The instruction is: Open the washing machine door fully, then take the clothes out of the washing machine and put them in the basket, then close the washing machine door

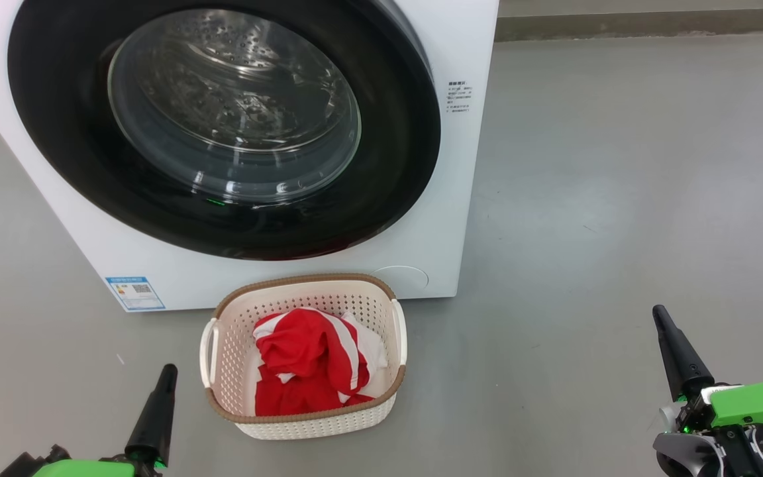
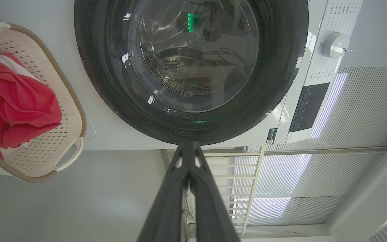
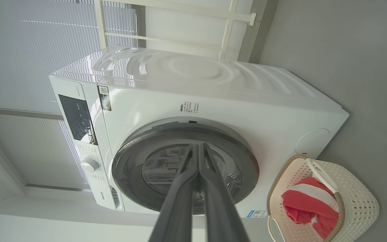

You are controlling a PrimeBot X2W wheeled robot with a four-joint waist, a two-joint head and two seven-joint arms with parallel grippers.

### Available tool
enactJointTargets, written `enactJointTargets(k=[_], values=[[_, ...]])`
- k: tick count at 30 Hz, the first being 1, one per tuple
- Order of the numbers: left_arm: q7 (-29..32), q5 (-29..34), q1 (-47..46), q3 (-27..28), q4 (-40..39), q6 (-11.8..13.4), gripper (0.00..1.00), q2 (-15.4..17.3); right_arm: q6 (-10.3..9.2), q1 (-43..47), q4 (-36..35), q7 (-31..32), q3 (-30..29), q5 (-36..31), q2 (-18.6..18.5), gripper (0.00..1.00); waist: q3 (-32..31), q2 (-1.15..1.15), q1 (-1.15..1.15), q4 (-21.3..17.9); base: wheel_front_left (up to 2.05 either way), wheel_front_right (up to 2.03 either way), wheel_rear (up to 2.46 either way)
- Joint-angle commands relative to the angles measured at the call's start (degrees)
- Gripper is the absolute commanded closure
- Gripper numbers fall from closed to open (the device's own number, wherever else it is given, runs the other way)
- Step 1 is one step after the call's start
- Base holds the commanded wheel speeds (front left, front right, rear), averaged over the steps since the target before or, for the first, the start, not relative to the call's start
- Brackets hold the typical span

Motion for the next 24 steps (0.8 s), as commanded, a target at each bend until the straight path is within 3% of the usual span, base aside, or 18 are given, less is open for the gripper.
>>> enactJointTargets(k=[1, 24], values=[[0.5, 0.1, -2.4, 2.0, -1.2, -0.5, 1.0, 0.6, 0.03, -2.4, -1.4, 0.2, 0.7, 0.0, -0.5, 1.0, 0.0, 0.0, 0.0, 0.0, 0.0, 0.0, 0.0], [0.6, 0.2, -2.4, 2.2, -1.2, -0.5, 1.0, 0.5, 0.03, -2.4, -1.4, 0.4, 0.5, -0.3, -0.3, 1.0, 0.0, 0.0, 0.0, 0.0, 0.0, 0.0, 0.0]])
